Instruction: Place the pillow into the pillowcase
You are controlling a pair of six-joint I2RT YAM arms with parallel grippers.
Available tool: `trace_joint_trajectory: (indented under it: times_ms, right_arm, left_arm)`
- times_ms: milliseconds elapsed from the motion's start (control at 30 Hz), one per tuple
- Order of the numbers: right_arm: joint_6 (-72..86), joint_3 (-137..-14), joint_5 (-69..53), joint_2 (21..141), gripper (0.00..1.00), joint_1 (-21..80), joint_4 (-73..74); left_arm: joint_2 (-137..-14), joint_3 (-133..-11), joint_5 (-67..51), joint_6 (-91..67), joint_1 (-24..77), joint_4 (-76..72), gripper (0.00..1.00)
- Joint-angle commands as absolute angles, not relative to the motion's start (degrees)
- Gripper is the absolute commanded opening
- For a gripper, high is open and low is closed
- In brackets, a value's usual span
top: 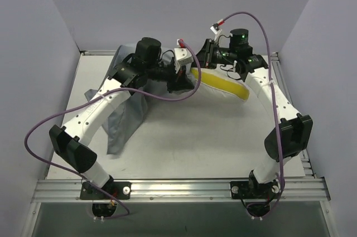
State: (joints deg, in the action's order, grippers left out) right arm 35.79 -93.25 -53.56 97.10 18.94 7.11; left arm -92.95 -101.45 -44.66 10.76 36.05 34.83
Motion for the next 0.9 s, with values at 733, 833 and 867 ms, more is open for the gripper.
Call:
trace_joint_trajectory:
  times_ms: [733,833,867]
  right_arm:
    - [11.1,-67.0,-52.2,80.3,0.91,16.0,18.4]
    - [6.1,-68.9,-47.0,78.4,0.90,8.0,26.5]
    - [4.2,-69.0,-43.3,78.7,0.89,5.3,28.5]
  left_arm:
    - [-80.2,-82.3,-38.3,0.4,29.3,37.7,0.79]
    - [-90.9,-91.5,-27.7,2.6,31.4,37.9,0.79]
    - [-93.8,-93.9,-25.9,3.7,31.9,38.1,0.78]
